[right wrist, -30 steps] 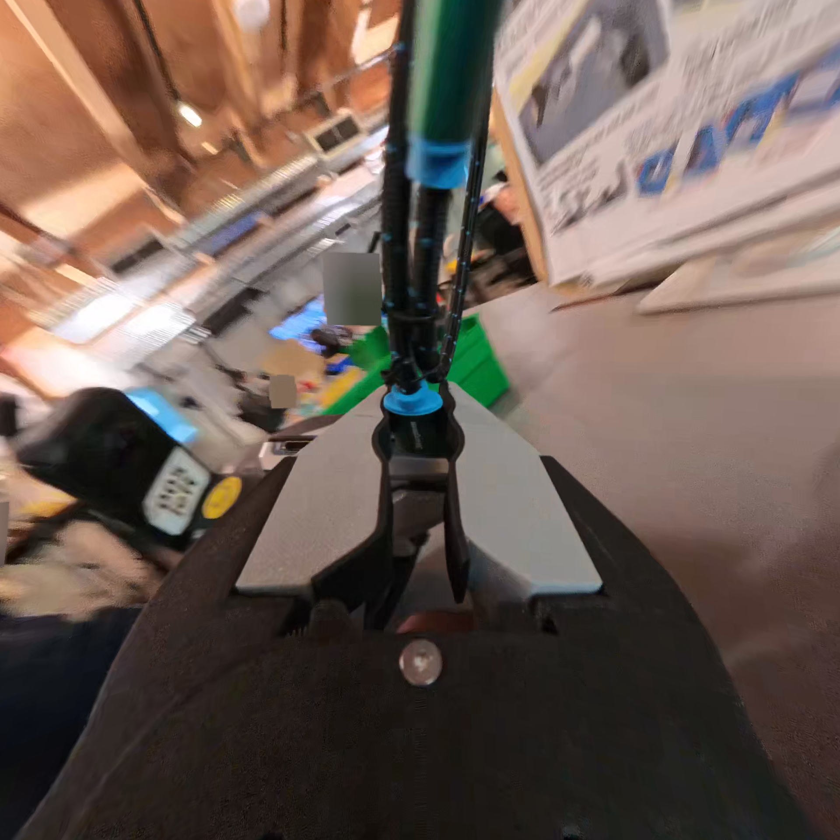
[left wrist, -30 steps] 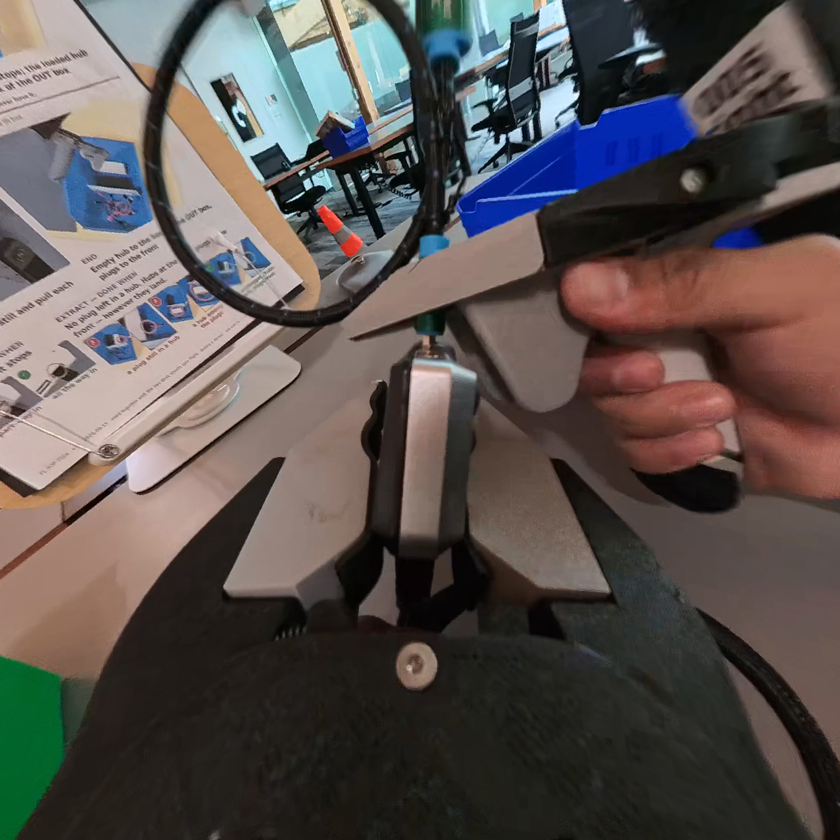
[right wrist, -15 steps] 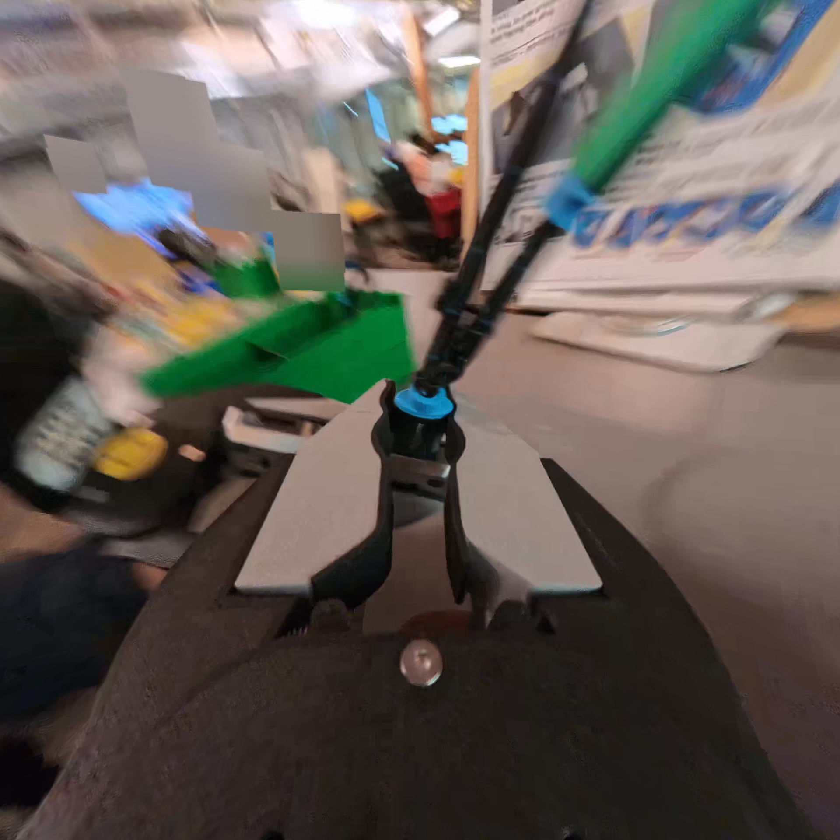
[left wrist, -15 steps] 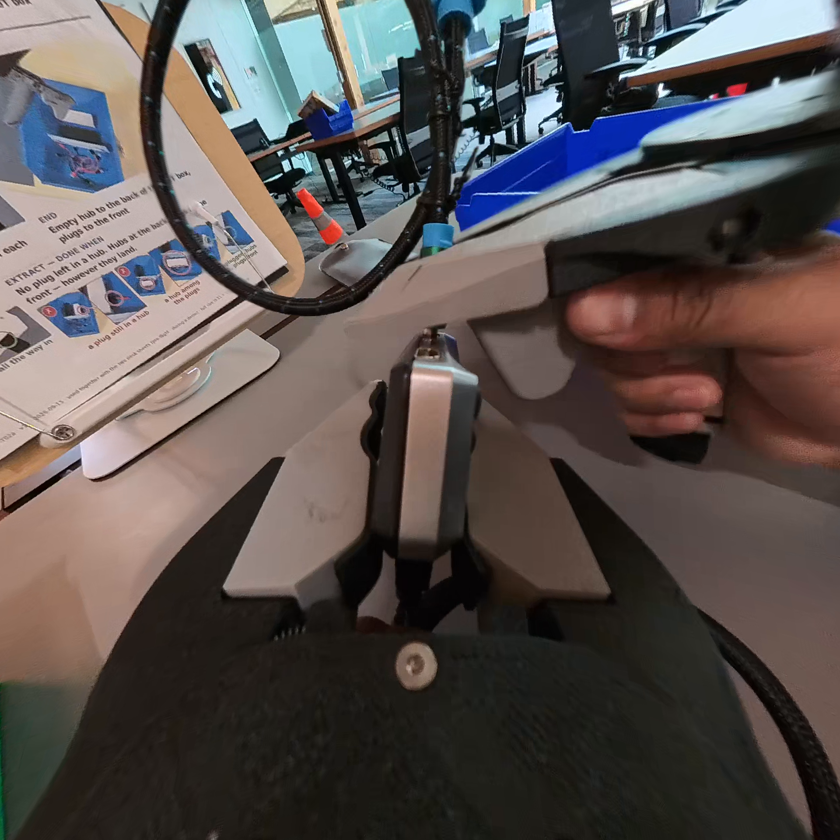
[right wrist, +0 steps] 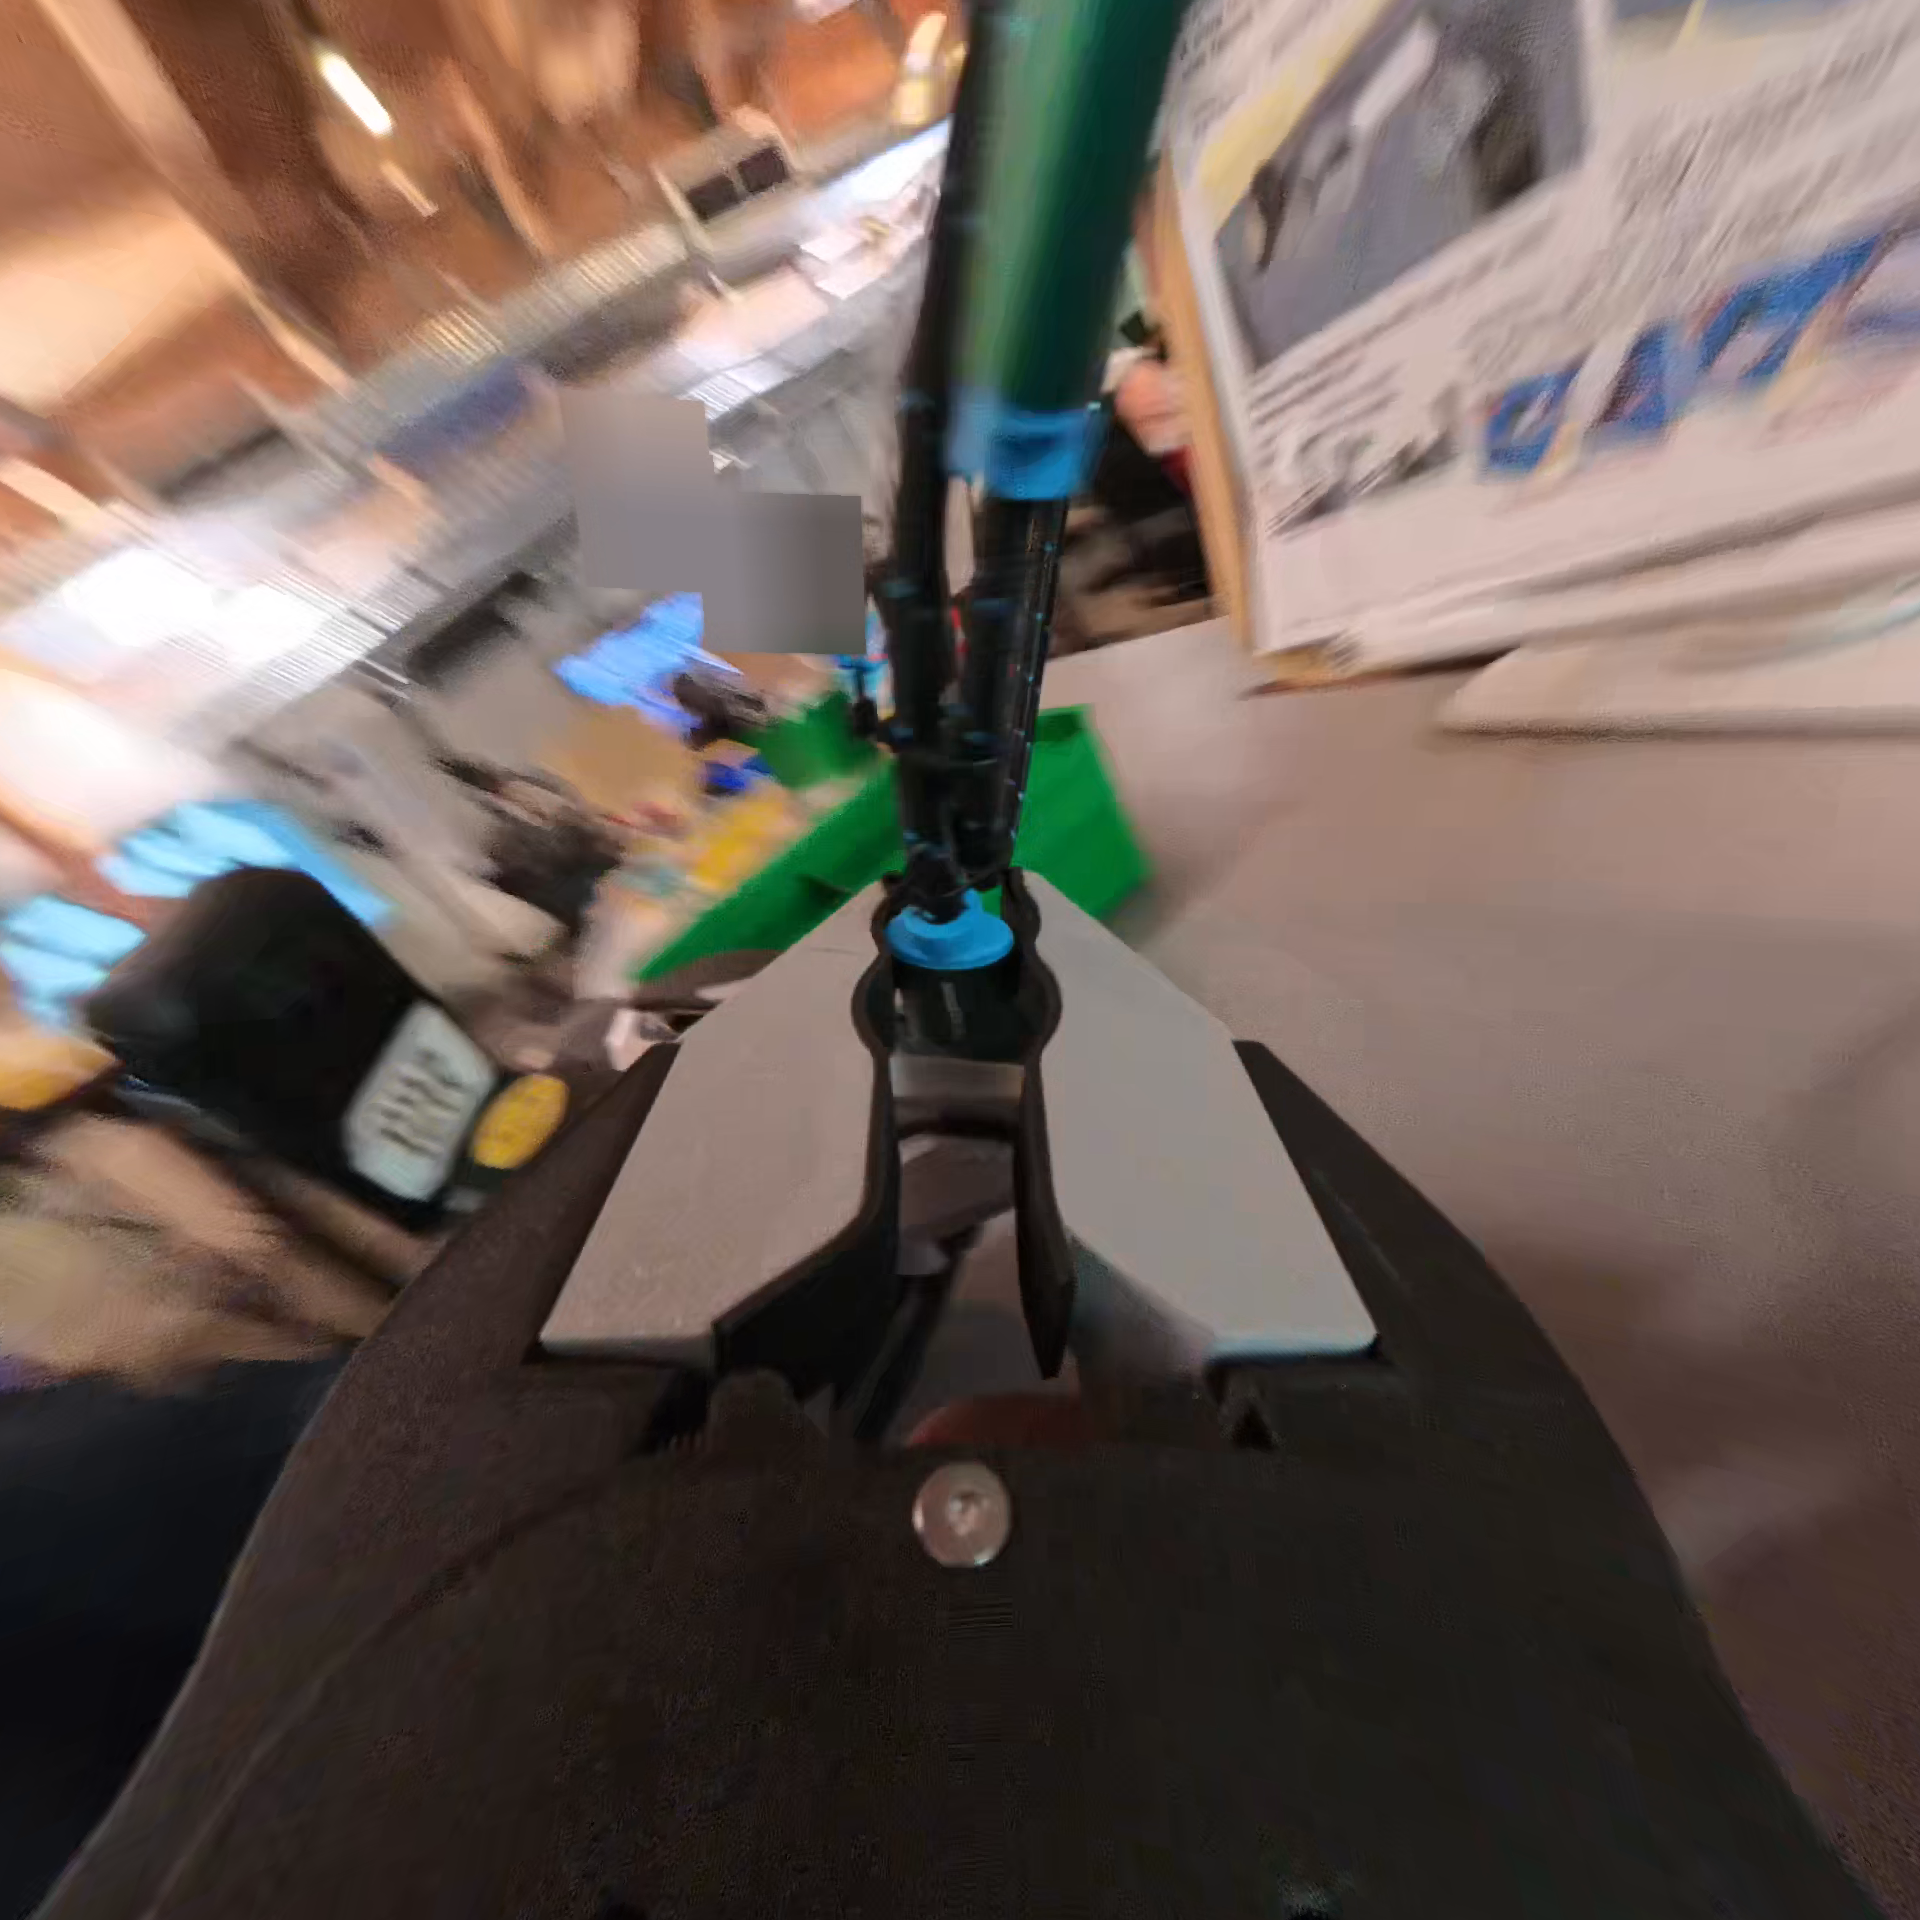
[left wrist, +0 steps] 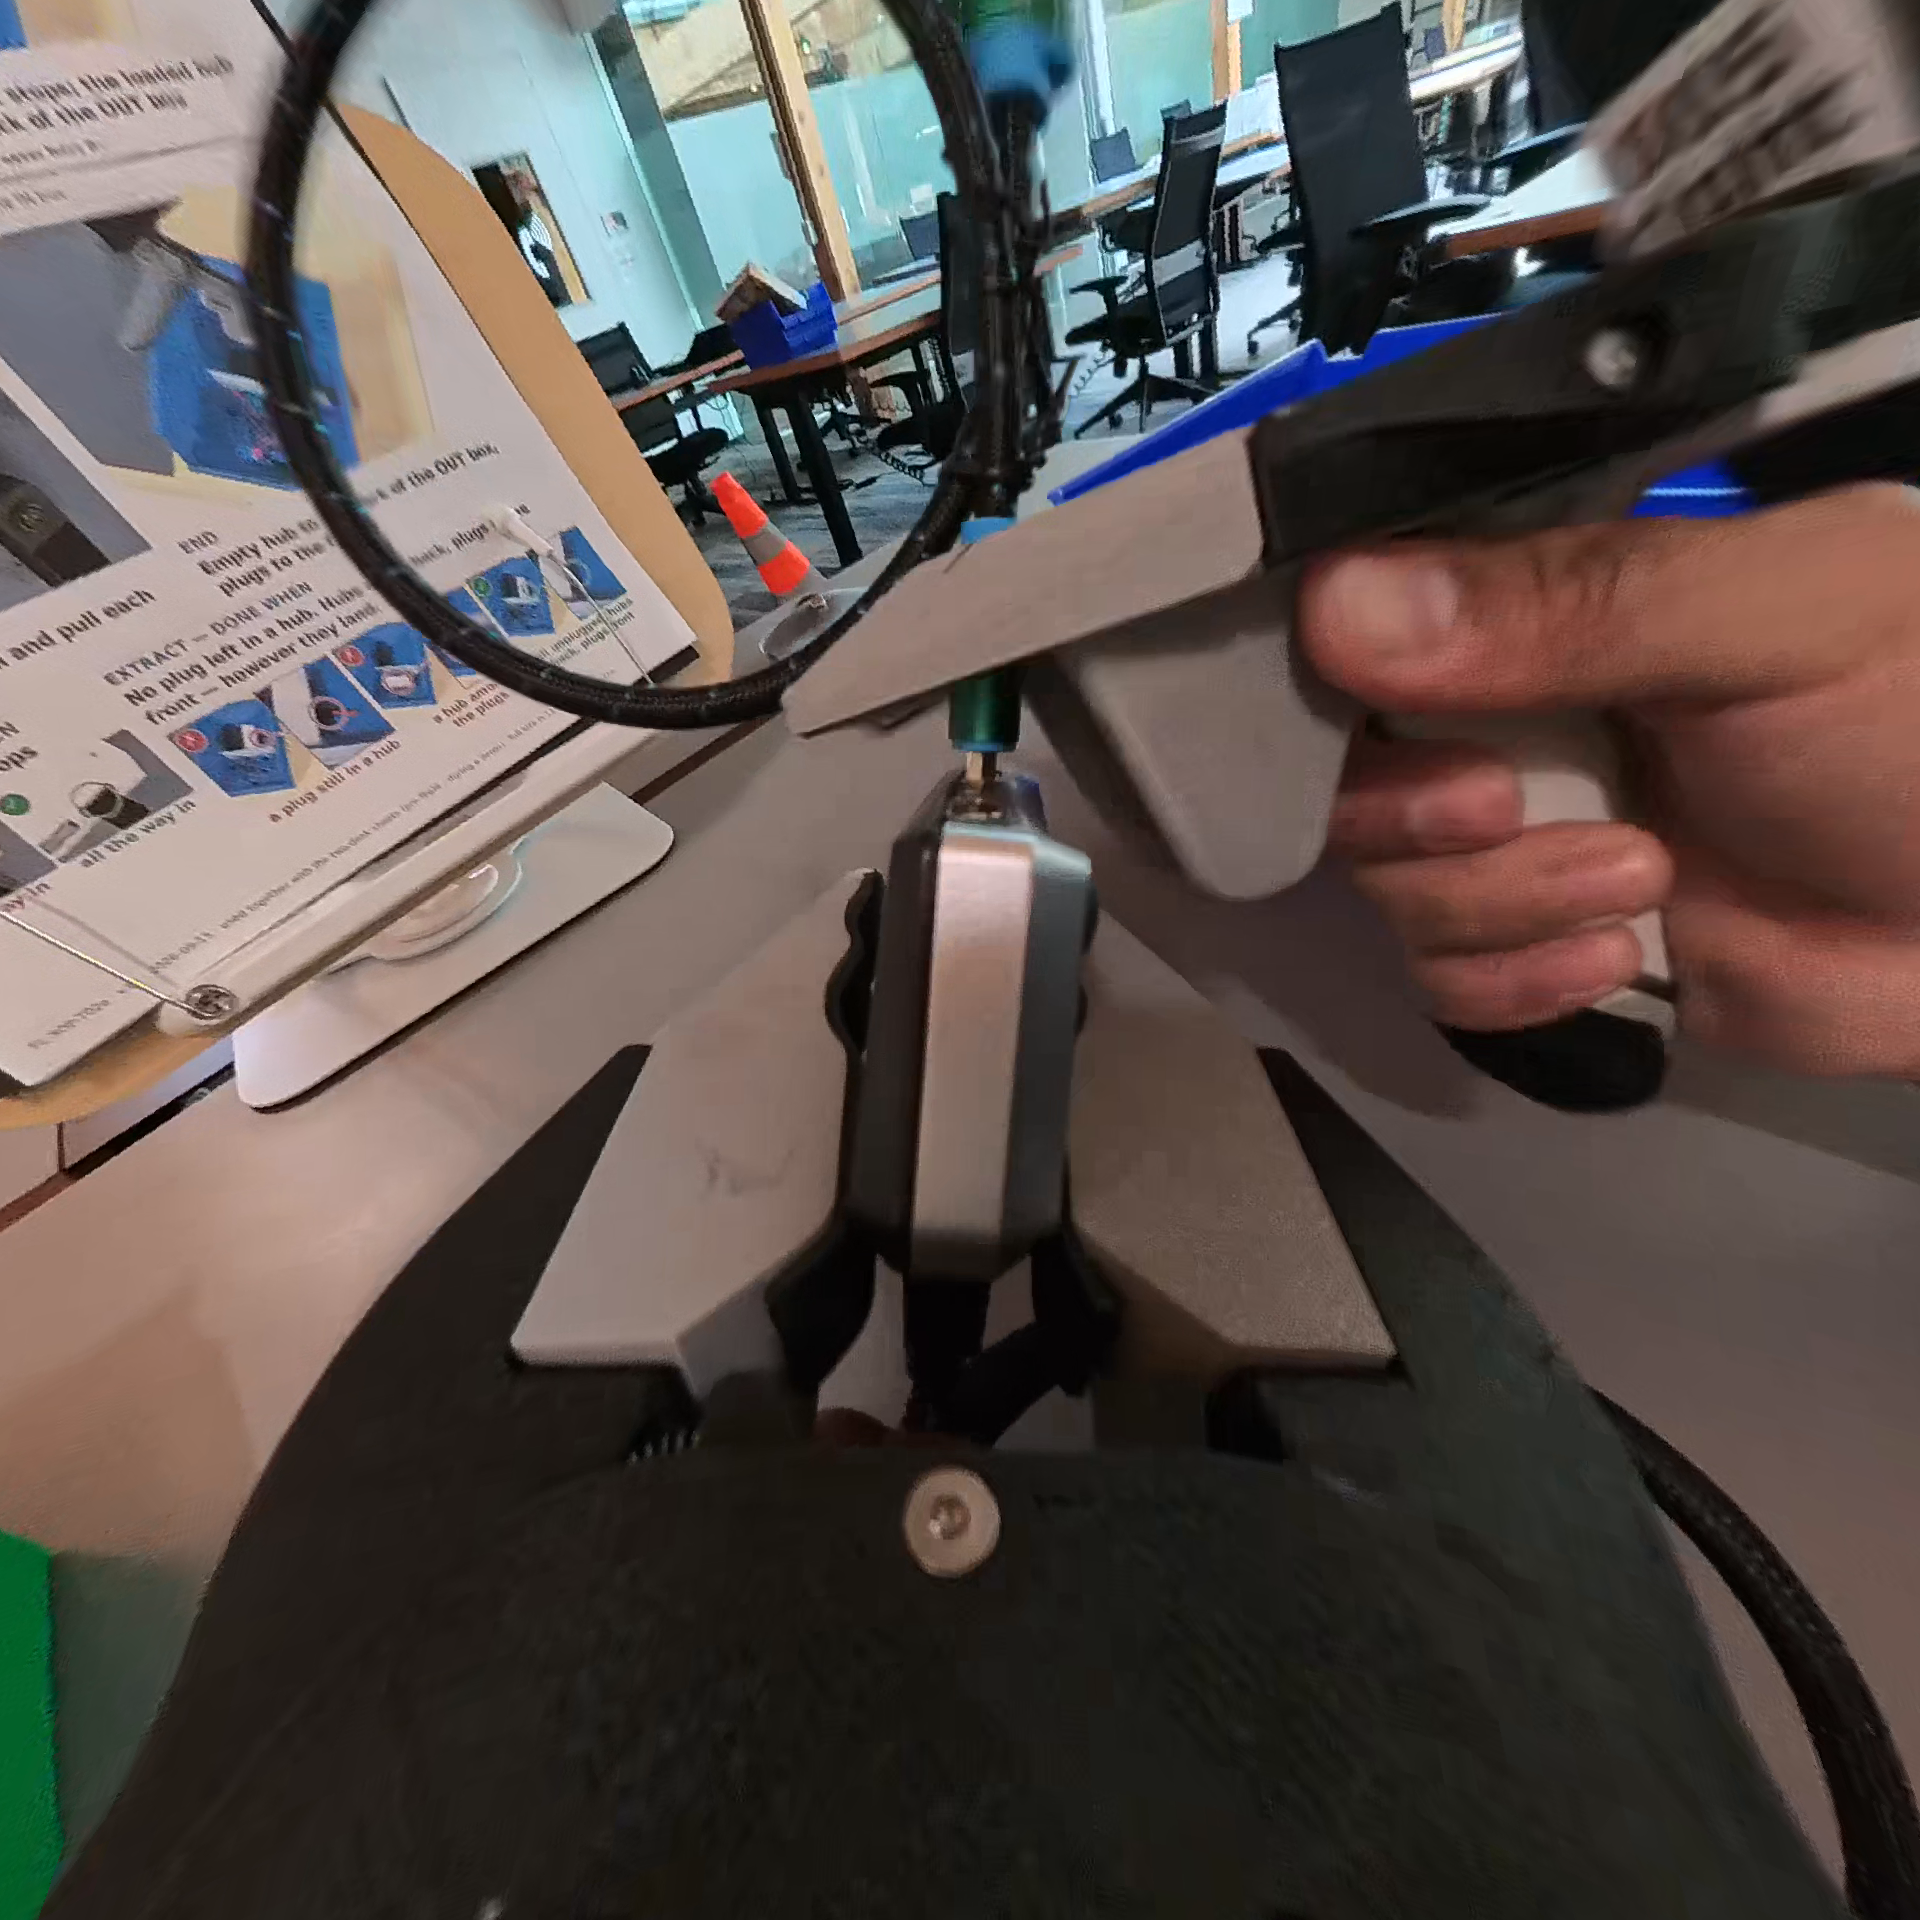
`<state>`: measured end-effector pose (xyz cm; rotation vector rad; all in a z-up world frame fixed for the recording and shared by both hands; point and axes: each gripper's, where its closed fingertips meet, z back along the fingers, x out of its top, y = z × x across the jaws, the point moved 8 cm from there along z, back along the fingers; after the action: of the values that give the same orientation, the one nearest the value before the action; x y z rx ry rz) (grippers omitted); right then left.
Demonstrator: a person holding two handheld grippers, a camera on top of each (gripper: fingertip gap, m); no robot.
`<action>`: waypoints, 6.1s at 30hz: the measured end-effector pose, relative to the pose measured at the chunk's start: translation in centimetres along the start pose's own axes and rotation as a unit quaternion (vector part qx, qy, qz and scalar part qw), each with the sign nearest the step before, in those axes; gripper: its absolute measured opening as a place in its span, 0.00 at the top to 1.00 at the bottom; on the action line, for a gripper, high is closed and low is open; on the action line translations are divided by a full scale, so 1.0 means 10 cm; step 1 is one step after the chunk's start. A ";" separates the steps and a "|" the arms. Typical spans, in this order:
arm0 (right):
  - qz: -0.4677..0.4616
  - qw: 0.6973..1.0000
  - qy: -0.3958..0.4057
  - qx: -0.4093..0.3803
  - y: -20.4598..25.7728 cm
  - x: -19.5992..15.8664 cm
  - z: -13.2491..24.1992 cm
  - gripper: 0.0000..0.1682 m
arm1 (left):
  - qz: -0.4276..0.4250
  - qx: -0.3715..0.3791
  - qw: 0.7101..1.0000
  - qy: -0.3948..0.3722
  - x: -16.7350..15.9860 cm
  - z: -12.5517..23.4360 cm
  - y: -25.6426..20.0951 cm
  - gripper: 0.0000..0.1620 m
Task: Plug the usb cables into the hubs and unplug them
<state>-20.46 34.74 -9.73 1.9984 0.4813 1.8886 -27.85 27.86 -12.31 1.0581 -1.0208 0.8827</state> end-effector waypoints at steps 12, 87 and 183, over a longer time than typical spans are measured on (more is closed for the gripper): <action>0.214 0.969 0.029 -0.124 0.18 0.06 -0.03 0.90 | 0.006 -0.003 1.000 -0.008 0.00 0.02 0.02 0.83; 0.188 0.972 0.029 -0.137 0.09 0.18 0.06 0.91 | 0.009 0.005 1.000 -0.005 -0.04 -0.03 0.01 0.83; 0.128 0.987 -0.043 0.093 0.42 -0.27 0.74 0.86 | 0.319 -0.416 0.836 -0.164 0.26 0.12 -0.18 0.82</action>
<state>-13.15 29.60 -10.53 2.3512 0.4062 1.9535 -25.64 26.41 -10.07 0.0908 -1.8856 0.6423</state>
